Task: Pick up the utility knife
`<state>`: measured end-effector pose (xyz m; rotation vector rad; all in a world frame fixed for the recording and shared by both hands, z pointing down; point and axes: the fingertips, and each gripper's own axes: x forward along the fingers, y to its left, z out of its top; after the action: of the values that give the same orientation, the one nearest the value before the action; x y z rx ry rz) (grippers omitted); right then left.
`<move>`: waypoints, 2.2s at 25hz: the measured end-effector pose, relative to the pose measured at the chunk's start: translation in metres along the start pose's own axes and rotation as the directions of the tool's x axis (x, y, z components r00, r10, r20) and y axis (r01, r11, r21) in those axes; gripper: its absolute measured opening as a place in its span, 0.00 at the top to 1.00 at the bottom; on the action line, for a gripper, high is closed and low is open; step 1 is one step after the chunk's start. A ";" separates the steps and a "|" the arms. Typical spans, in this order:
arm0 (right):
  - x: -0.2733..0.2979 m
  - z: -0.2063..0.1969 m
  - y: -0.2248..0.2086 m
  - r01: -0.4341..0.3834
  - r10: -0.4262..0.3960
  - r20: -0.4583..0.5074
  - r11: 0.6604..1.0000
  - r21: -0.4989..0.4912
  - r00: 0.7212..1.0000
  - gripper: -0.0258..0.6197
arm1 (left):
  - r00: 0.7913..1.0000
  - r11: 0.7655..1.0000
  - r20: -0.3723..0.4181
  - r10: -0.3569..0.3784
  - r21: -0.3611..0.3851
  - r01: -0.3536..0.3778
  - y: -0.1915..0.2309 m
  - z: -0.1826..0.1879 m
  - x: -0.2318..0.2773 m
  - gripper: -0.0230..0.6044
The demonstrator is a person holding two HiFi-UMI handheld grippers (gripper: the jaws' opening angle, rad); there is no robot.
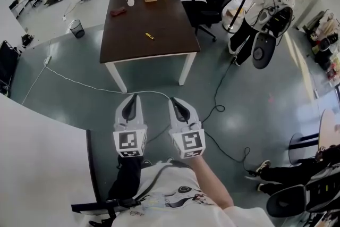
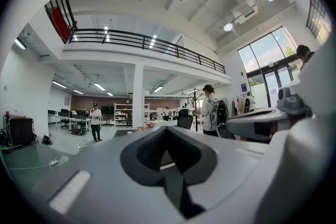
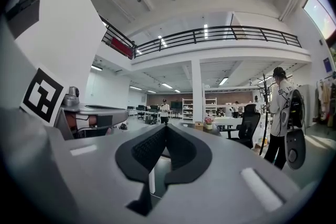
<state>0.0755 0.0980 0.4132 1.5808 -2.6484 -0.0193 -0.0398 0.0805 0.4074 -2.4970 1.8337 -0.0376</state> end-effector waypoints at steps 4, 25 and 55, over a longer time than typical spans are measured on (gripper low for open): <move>-0.002 -0.004 -0.001 -0.020 0.020 -0.023 1.000 0.004 1.000 0.96 | 0.999 1.000 -0.029 -0.017 -0.018 0.017 -0.009 -0.009 0.003 0.97; 0.059 -0.041 -0.005 -0.080 0.086 -0.106 0.995 0.054 0.991 0.96 | 0.985 0.998 -0.172 -0.016 -0.062 0.006 0.013 -0.064 0.054 0.97; 0.318 -0.037 -0.104 -0.102 0.116 -0.122 0.988 0.112 0.986 0.96 | 0.975 0.995 -0.216 0.056 -0.064 -0.071 0.157 -0.070 0.288 0.97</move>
<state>0.0183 -0.2306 0.4592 1.4090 -2.6709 0.2226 -0.1068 -0.2426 0.4673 -2.5692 2.0270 -0.2527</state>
